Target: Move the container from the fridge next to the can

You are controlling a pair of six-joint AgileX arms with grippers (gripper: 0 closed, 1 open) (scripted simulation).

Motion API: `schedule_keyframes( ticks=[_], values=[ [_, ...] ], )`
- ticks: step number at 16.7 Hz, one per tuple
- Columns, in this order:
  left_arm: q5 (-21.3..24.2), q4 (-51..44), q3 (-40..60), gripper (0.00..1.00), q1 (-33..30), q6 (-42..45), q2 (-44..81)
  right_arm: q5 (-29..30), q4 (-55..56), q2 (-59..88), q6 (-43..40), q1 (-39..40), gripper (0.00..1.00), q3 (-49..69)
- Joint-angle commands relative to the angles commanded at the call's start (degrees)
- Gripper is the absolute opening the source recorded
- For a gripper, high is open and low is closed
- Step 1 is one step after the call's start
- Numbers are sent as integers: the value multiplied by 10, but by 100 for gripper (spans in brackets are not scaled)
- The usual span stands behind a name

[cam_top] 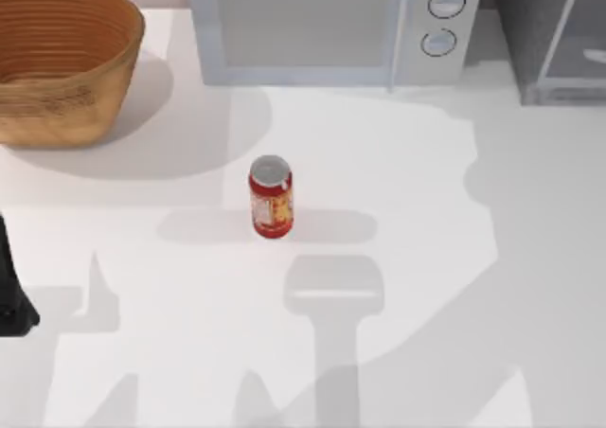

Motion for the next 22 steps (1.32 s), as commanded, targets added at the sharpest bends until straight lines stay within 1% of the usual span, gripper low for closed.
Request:
schedule_keyframes(
  ticks=[3, 8, 11, 18, 20, 22],
  values=[
    [0, 0, 0, 100, 0, 0, 0, -13, 29, -44, 0, -10, 0, -75],
    [0, 0, 0, 100, 0, 0, 0, -39, 97, -146, 1, -35, 0, -262],
    [0, 0, 0, 100, 0, 0, 0, -50, 128, -194, 2, -47, 0, -331],
    [0, 0, 0, 100, 0, 0, 0, -51, 136, -204, 3, -46, 0, -345],
    [0, 0, 0, 100, 0, 0, 0, -33, 147, -192, 2, -27, 0, -344],
    [0, 0, 0, 100, 0, 0, 0, 10, 167, -171, 2, 15, 0, -344]
  ],
)
